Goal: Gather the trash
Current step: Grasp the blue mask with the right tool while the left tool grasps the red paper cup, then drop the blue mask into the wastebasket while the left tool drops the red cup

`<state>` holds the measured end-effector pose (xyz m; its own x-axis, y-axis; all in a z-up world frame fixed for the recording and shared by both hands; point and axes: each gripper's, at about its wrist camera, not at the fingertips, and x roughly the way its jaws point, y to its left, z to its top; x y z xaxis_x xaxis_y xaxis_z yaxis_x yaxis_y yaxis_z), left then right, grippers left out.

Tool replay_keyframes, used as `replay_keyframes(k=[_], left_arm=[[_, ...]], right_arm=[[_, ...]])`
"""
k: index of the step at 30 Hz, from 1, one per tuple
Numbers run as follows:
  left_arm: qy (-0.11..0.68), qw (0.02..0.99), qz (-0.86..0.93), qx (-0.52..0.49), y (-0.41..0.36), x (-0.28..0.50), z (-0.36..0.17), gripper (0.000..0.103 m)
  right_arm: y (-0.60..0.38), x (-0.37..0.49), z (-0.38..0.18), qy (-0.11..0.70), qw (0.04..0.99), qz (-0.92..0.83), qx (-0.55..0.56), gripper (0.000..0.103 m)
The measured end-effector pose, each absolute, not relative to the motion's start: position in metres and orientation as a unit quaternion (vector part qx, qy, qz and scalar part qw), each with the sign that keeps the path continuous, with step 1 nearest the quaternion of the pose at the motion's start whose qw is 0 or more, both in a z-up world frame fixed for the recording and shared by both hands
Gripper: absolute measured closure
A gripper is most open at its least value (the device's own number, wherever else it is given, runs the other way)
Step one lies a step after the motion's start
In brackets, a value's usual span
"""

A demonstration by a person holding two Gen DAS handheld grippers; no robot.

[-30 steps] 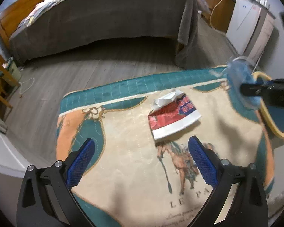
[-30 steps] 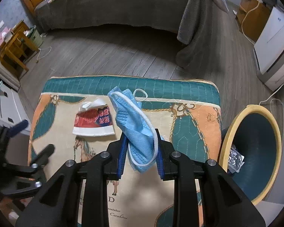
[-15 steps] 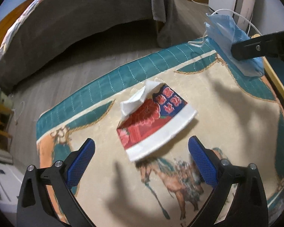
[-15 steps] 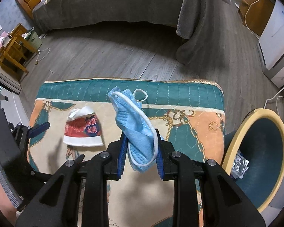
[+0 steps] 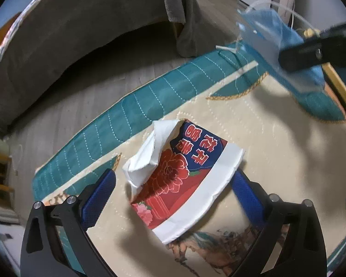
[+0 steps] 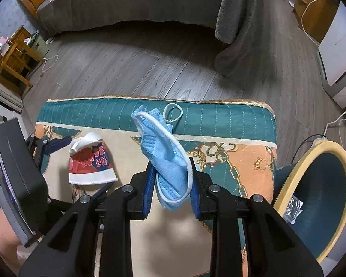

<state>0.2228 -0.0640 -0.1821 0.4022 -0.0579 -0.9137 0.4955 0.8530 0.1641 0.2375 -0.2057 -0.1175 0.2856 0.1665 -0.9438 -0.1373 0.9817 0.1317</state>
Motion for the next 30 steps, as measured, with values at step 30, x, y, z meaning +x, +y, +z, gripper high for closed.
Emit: replay_keyframes(k=[30], left_arm=[[0.461,0.846,-0.211,0.165,-0.104,0.139,-0.086,0.032]], right_arm=[[-0.267,0.172,-0.052,0.538,0.839,0.072,0.025,0.077]])
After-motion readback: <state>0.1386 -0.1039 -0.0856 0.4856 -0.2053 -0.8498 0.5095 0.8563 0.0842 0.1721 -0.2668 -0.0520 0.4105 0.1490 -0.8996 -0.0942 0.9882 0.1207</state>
